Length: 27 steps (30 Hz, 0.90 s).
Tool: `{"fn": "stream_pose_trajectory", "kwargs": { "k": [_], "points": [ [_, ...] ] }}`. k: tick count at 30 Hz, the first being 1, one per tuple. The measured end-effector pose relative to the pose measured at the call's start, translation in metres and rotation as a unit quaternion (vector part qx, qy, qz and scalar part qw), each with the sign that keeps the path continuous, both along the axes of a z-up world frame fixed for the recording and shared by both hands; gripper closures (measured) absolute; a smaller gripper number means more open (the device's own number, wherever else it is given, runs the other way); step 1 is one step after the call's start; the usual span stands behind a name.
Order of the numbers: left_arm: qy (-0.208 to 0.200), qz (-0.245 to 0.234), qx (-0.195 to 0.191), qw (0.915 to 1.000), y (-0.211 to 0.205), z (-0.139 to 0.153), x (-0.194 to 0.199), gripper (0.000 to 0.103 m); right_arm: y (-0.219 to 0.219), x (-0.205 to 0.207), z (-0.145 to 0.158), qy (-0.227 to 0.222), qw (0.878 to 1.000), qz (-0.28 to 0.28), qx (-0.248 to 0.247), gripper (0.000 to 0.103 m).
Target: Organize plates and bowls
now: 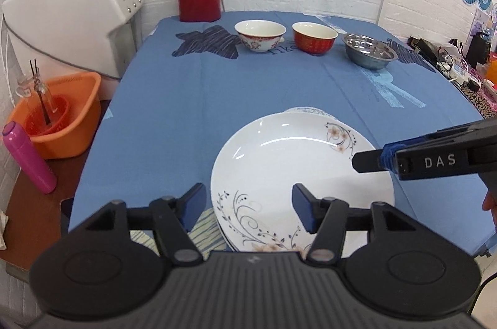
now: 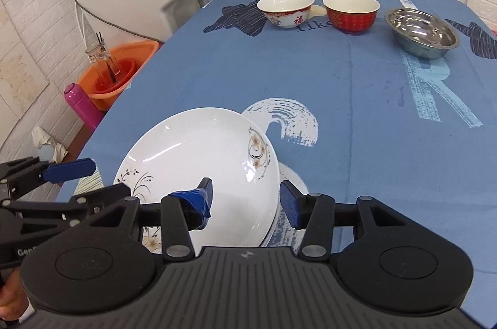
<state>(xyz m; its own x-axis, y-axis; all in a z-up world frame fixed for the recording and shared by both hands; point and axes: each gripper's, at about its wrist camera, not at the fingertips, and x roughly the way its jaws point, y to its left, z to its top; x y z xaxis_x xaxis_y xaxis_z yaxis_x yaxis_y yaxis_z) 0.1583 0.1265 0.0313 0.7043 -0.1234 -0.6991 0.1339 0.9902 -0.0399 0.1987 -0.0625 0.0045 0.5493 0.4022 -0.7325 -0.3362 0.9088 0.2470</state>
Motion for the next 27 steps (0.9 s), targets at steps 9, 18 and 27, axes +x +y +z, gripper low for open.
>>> {"fn": "stream_pose_trajectory", "kwargs": {
  "k": [9, 18, 27],
  "points": [
    [0.009, 0.002, 0.005, 0.9999, -0.01, 0.005, 0.012, 0.044, -0.059, 0.002, -0.004, -0.003, 0.999, -0.041, 0.021, 0.07],
    [0.015, -0.066, 0.013, 0.9976, -0.082, 0.019, 0.057, 0.039, -0.168, -0.009, -0.036, 0.052, 0.989, -0.133, 0.046, 0.069],
    [0.082, -0.106, -0.012, 0.9909, -0.171, 0.012, 0.164, 0.038, -0.237, 0.059, -0.032, 0.065, 0.975, -0.199, 0.073, 0.069]
  ]
}}
